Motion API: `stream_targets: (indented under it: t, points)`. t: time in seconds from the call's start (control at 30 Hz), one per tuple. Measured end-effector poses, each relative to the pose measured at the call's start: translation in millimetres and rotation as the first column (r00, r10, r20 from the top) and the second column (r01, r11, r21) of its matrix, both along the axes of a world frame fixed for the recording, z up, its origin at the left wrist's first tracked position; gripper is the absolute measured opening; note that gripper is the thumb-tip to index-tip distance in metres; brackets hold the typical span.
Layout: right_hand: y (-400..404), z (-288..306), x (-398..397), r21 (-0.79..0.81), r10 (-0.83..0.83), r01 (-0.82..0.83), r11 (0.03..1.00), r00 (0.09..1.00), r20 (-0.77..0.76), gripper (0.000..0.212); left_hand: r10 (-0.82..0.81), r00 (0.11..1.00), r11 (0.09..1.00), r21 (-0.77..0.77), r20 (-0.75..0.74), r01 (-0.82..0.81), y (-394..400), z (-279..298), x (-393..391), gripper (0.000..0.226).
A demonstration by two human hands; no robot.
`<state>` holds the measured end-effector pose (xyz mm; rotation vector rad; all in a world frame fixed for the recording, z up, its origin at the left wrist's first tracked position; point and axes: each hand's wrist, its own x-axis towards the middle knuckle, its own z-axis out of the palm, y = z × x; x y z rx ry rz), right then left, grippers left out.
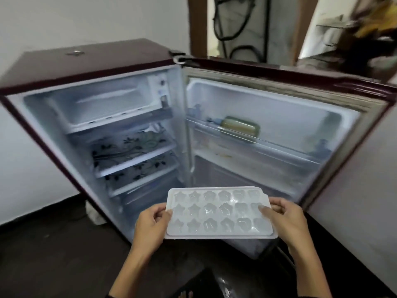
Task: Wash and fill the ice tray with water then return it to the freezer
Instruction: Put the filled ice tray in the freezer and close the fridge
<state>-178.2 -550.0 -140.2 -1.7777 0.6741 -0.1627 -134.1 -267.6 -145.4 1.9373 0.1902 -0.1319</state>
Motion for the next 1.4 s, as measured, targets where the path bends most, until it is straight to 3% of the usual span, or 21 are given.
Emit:
stream_targets:
  t: [0.3,0.47,0.73,1.0,1.17,1.3,1.4]
  points:
    - [102,7,156,-0.058,0.258,-0.255,0.965,0.966,0.035,0.014,0.203,0.973,0.966,0.137,0.113,-0.217,102,16,90,0.015]
    - [142,13,227,-0.145,0.341,-0.330,0.933,0.938,0.064,0.010,0.202,0.962,0.943,0.227,0.184,-0.242,136,28,134,0.027]
    - [181,34,319,-0.318,0.468,-0.421,0.849,0.880,0.084,0.014,0.205,0.951,0.887,0.368,0.232,-0.281,174,41,204,0.015]
    - [214,44,412,-0.390,0.526,-0.426,0.816,0.827,0.197,0.017,0.238,0.921,0.825,0.436,0.309,-0.360,202,44,286,0.019]
    - [240,40,469,-0.467,0.501,-0.331,0.820,0.809,0.308,0.018,0.257,0.906,0.738,0.536,0.337,-0.409,219,35,347,0.028]
    - [260,25,516,-0.528,0.528,-0.330,0.782,0.802,0.279,0.020,0.327,0.899,0.711,0.552,0.290,-0.436,228,32,390,0.037]
    - [272,12,550,-0.576,0.550,-0.331,0.748,0.795,0.256,0.024,0.369,0.892,0.674,0.586,0.261,-0.450,236,30,418,0.033]
